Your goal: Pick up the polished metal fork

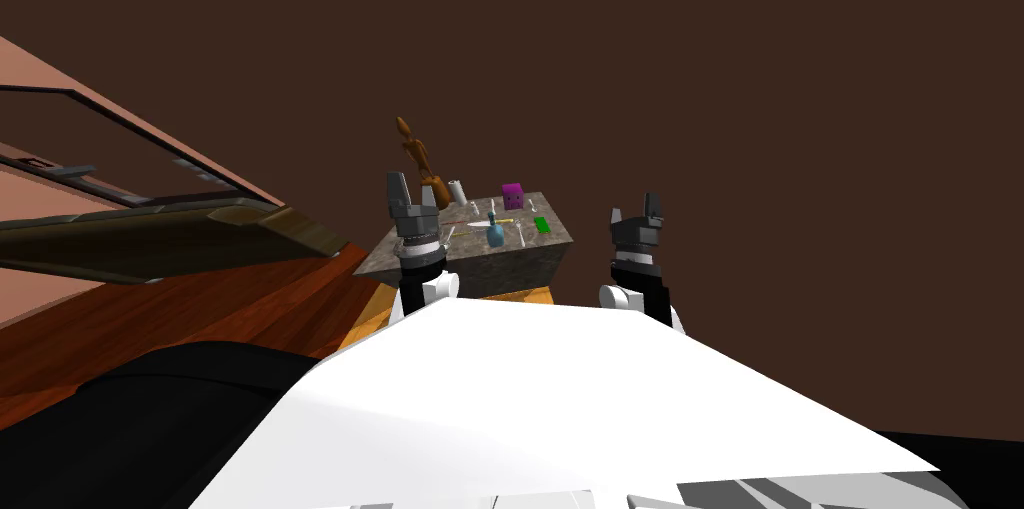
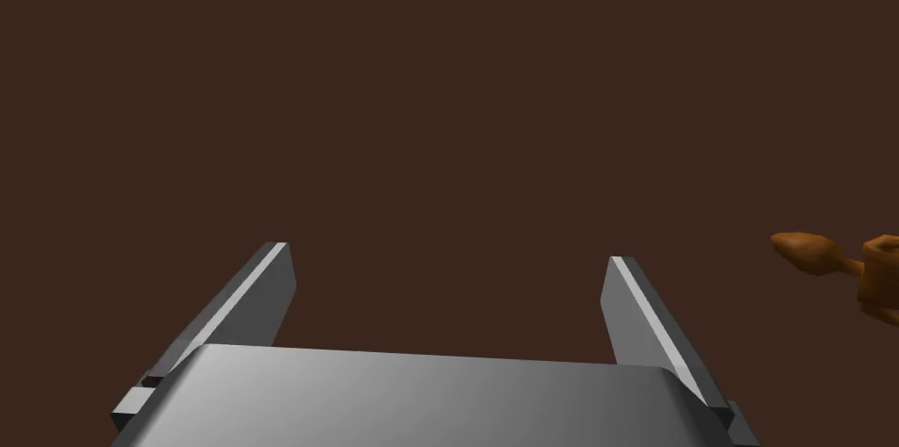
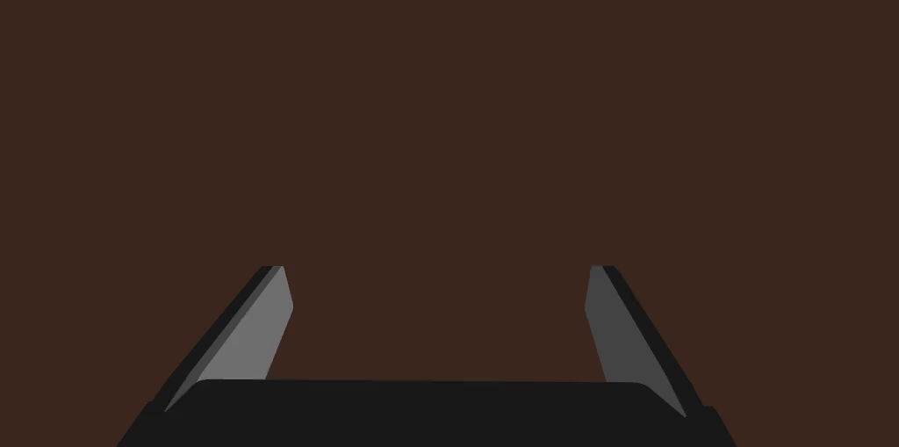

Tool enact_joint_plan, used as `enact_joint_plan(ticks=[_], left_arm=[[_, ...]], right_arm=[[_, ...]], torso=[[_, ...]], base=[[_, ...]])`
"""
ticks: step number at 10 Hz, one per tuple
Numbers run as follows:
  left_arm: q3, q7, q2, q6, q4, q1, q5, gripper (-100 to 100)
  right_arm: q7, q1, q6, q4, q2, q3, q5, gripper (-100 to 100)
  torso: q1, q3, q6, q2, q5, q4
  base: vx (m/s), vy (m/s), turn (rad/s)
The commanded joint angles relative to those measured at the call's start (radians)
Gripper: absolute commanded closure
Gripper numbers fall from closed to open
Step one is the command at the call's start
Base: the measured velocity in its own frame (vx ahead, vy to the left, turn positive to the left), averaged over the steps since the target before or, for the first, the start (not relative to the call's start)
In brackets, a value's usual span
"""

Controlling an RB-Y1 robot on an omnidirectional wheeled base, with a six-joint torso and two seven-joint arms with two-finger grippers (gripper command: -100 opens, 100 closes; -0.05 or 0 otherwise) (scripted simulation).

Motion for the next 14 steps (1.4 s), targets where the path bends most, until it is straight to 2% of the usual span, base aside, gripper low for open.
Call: enact_joint_plan(ticks=[1, 7, 8, 10, 11, 12, 13, 14], left_arm=[[0.0, 0.0, 0.0, 0.0, 0.0, 0.0, 0.0, 0], [0.0, 0.0, 0.0, 0.0, 0.0, 0.0, 0.0, 0], [0.0, 0.0, 0.0, 0.0, 0.0, 0.0, 0.0, 0], [0.0, 0.0, 0.0, 0.0, 0.0, 0.0, 0.0, 0], [0.0, 0.0, 0.0, 0.0, 0.0, 0.0, 0.0, 0], [0.0, 0.0, 0.0, 0.0, 0.0, 0.0, 0.0, 0], [0.0, 0.0, 0.0, 0.0, 0.0, 0.0, 0.0, 0], [0.0, 0.0, 0.0, 0.0, 0.0, 0.0, 0.0, 0]], right_arm=[[0.002, -0.004, 0.005, 0.004, -0.034, 0.009, -0.013, -100], [0.017, -0.037, 0.044, 0.04, -0.206, 0.08, -0.113, -100], [0.017, -0.037, 0.044, 0.04, -0.216, 0.08, -0.113, -100], [0.029, -0.057, 0.071, 0.063, -0.288, 0.121, -0.173, -100], [0.029, -0.057, 0.071, 0.063, -0.316, 0.121, -0.173, -100], [0.036, -0.069, 0.086, 0.077, -0.347, 0.142, -0.207, -100], [0.036, -0.069, 0.086, 0.077, -0.37, 0.142, -0.207, -100], [0.044, -0.081, 0.104, 0.091, -0.403, 0.164, -0.242, -100]], torso=[[0.0, 0.0, 0.0, 0.0, 0.0, 0.0], [0.002, 0.003, 0.0, 0.004, 0.001, 0.001], [0.002, 0.003, 0.0, 0.004, 0.0, 0.001], [0.001, 0.002, 0.0, 0.004, 0.0, 0.001], [0.002, 0.004, 0.0, 0.007, 0.0, 0.002], [0.002, 0.004, 0.0, 0.006, 0.0, 0.002], [0.002, 0.003, 0.0, 0.006, 0.0, 0.001], [0.002, 0.003, 0.0, 0.004, 0.0, 0.001]], base=[[-0.02, 0.007, 0.023], [-0.068, 0.033, 0.051], [-0.051, 0.025, 0.035], [-0.097, 0.031, 0.105], [-0.093, 0.035, 0.044], [-0.076, 0.036, 0.093], [-0.057, 0.036, 0.045], [-0.072, 0.051, 0.115]])
